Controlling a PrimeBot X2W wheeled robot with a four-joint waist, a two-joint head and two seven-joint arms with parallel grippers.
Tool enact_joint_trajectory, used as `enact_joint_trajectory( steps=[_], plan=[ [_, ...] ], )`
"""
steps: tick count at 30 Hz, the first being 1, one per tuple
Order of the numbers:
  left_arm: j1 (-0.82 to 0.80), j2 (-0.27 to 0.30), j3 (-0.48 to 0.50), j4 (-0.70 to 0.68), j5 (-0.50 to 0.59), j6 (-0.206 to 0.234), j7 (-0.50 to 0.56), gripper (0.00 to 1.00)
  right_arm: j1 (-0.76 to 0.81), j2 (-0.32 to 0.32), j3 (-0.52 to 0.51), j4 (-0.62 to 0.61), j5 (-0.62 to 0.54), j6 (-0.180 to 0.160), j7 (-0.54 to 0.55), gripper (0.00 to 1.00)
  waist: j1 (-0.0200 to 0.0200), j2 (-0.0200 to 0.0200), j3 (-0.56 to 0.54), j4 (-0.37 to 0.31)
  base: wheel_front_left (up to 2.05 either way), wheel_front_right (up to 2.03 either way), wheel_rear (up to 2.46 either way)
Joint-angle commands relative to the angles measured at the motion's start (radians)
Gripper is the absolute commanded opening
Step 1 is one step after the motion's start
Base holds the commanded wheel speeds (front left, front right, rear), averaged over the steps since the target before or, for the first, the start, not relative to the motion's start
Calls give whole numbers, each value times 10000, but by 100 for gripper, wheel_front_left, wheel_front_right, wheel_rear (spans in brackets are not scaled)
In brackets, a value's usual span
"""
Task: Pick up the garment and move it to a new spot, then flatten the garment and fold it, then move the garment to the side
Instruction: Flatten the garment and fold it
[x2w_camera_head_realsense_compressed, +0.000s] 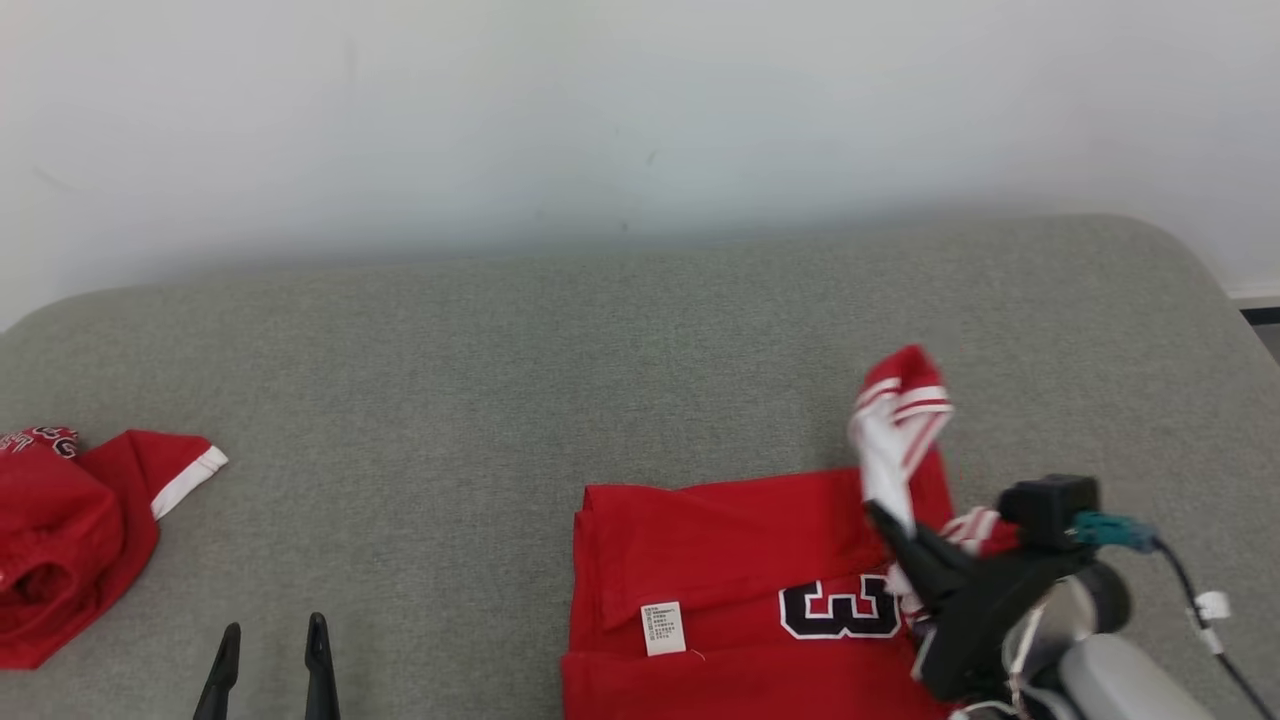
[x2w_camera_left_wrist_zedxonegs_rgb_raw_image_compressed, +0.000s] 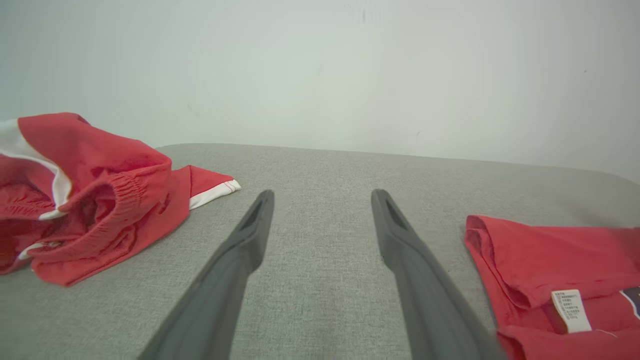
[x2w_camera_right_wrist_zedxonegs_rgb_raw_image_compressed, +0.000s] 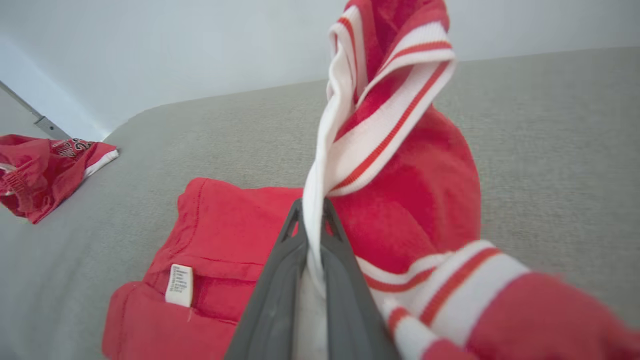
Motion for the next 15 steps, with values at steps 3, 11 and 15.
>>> enact_joint_trajectory(
  steps=[3,11,15],
  plan=[
    [-7,-4,-46,45,-66,47,-30,100,410,581,195,-720,-243,-25,299,0,0,0,3,349,0,0,0],
    [-154,-3,-220,209,-99,42,-30,100,819,1840,449,-1009,-704,-25,631,0,0,0,35,942,0,0,0],
    [-267,-5,-344,255,-116,70,-30,100,821,2377,422,-593,-941,-25,633,0,0,0,94,1200,0,0,0]
  ],
)
